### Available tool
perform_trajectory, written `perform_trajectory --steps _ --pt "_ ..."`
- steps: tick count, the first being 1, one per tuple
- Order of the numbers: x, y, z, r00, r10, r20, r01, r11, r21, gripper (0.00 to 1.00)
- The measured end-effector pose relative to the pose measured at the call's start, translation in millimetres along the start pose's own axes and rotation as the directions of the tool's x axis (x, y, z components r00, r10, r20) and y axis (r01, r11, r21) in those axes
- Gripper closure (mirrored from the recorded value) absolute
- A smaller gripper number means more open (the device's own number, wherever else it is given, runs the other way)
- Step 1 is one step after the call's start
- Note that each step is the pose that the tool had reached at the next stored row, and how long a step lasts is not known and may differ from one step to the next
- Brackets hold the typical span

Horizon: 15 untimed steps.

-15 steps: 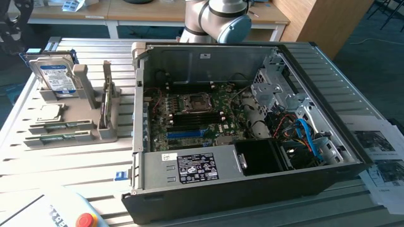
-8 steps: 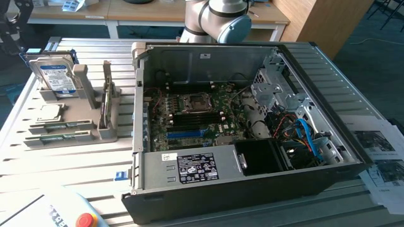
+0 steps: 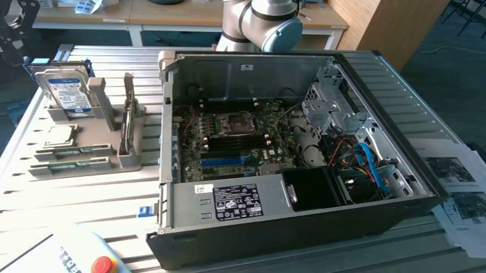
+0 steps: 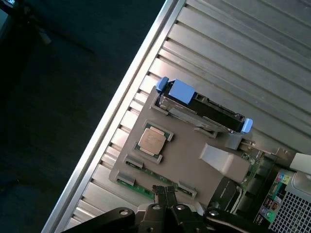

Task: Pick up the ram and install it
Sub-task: 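Pick up the ram and move it above insertion slot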

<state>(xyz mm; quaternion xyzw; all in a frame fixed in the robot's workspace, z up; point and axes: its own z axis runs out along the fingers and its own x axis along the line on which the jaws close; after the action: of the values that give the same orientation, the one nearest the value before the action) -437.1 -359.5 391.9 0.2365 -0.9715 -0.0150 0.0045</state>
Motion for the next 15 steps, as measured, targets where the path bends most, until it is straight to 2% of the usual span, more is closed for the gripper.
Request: perform_trajectory --steps 4,8,11,15 --pt "0.0 0.0 0.1 0.9983 -0.059 -0.0069 0.059 0.9983 0.002 0.9" --pt "0.0 0.0 0.1 0.9932 -0.116 -0.0142 0.116 0.9933 0.004 0.9" --pt "0.0 0.0 0.1 0.9868 -0.161 -0.0195 0.161 0.9869 0.0051 0.9" --pt "0.0 0.0 0.1 0.9751 -0.22 -0.0242 0.221 0.9754 0.0058 0.9"
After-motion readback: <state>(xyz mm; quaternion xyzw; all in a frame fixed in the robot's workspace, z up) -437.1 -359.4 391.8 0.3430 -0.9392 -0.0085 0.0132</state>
